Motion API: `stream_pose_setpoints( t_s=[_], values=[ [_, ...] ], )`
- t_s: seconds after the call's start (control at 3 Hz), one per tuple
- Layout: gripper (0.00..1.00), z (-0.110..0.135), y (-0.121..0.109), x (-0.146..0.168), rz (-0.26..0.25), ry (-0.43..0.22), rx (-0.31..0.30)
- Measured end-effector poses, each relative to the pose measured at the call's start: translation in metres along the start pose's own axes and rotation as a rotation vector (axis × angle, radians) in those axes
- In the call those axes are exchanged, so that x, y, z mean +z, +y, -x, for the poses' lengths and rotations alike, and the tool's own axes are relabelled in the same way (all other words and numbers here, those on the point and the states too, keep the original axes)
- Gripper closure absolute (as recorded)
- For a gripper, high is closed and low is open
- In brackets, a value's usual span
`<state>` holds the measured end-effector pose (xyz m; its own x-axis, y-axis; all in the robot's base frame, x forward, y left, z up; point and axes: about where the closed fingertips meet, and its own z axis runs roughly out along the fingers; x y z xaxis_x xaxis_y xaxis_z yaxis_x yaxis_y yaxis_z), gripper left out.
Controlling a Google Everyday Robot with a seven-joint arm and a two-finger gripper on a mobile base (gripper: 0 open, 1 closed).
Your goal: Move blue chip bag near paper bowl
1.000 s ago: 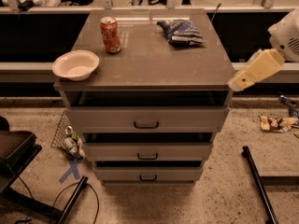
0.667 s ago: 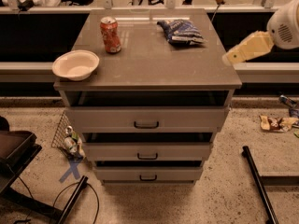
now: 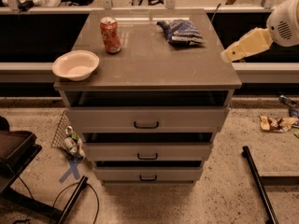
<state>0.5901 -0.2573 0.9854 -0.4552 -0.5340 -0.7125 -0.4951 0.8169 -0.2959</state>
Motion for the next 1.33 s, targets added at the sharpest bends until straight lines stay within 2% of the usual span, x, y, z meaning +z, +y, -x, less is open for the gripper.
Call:
stream_pose_setpoints(
  t_s=[0.33,0.67,1.0,1.33],
  values=[
    [0.0,0.007,0.001,0.011,0.008,-0.036,0.032],
    [0.0,0.035,-0.005,0.054,0.033,-0.12,0.103],
    [0.0,0.071,-0.017,0.13,0.097,-0.169,0.167],
    [0.0,0.096,-0.028,0.179,0.145,-0.204,0.213]
  ],
)
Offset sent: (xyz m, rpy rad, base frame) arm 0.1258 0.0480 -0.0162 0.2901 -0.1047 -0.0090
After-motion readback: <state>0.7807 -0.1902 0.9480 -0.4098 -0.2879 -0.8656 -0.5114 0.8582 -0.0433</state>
